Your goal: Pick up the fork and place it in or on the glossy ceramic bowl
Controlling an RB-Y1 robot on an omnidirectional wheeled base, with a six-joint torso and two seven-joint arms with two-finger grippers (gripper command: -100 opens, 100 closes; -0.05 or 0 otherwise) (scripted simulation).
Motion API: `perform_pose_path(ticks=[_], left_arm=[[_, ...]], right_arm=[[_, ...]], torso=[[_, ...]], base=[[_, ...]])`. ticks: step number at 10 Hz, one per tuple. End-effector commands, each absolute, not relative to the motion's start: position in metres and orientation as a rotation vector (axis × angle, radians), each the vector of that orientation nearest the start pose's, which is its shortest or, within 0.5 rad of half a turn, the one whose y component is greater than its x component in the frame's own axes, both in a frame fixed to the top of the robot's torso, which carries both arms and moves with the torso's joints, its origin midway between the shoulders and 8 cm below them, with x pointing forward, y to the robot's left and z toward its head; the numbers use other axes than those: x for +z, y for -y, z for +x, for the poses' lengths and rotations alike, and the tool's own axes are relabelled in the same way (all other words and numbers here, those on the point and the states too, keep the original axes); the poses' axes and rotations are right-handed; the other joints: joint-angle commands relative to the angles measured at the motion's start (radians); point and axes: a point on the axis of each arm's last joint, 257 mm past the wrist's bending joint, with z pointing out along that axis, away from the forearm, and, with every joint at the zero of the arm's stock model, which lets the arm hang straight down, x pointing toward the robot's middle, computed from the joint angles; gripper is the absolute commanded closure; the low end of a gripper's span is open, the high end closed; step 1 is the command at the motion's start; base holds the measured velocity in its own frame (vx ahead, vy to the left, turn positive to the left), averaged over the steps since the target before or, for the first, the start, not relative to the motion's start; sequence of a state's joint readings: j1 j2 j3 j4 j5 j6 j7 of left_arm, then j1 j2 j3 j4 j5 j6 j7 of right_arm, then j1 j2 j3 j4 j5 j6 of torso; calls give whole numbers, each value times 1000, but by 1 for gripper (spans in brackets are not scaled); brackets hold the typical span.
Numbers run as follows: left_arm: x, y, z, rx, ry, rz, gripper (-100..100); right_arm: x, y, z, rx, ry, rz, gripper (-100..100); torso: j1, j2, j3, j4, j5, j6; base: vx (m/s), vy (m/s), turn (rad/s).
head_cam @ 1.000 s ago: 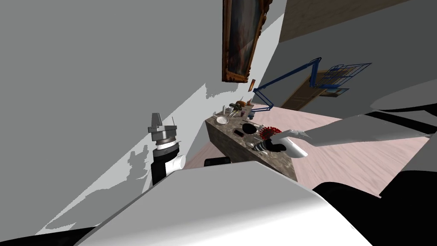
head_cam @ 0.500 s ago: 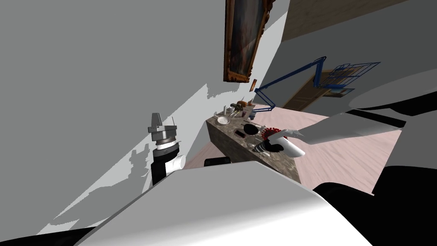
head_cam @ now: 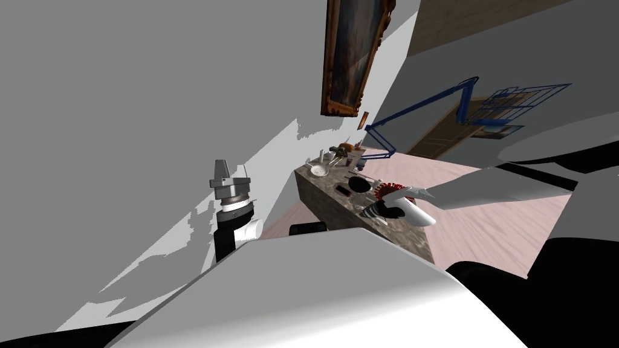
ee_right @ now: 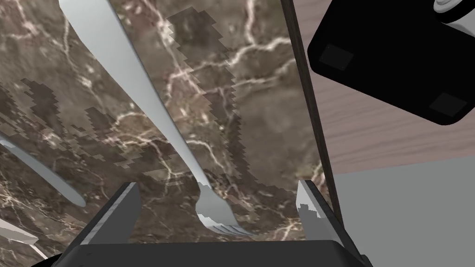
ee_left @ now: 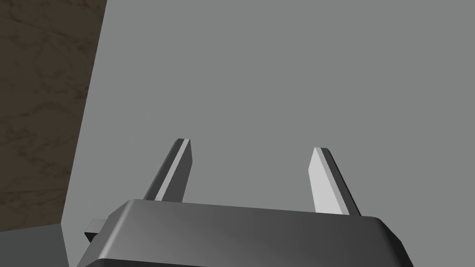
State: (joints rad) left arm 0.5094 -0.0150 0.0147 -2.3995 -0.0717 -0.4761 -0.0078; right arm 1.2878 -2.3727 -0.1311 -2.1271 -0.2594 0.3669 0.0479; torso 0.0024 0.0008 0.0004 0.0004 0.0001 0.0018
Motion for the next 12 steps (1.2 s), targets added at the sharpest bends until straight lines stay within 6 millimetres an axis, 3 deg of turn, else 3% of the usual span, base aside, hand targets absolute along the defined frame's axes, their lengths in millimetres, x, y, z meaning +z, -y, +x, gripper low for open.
perform_pose_path(ticks=[1,4,5,9,10,11,12], left_arm=[[69,-273,322,-1246,-581,-549,0],[69,-273,322,-1246,-581,-549,0],[69,-273,322,-1246,-581,-549,0],[69,-273,322,-1246,-581,-549,0],[69,-273,322,-1246,-581,-549,0],[69,-273,322,-1246,-581,-549,0],[69,-273,322,-1246,-581,-549,0]], right_arm=[[-335,469,223,-271,-2894,-490,-100],[-339,475,219,-275,-2898,-478,-100],[-339,475,219,-275,-2898,-477,100],[-338,477,220,-284,-2894,-482,100],[-338,477,220,-284,-2894,-482,0],[-333,465,227,-270,-2892,-498,100],[-330,461,230,-269,-2889,-507,100]], torso=[[0,0,0,0,0,0],[0,0,0,0,0,0],[-1,1,0,0,0,0],[-2,0,-1,-1,-4,0],[-2,0,-1,-1,-4,0],[-2,0,-1,-1,-4,0],[-2,0,0,-1,-4,1]], base=[[14,27,93],[8,18,41],[0,0,0],[1,-3,-1],[0,0,0],[-11,-18,-136],[-14,-25,-128]])
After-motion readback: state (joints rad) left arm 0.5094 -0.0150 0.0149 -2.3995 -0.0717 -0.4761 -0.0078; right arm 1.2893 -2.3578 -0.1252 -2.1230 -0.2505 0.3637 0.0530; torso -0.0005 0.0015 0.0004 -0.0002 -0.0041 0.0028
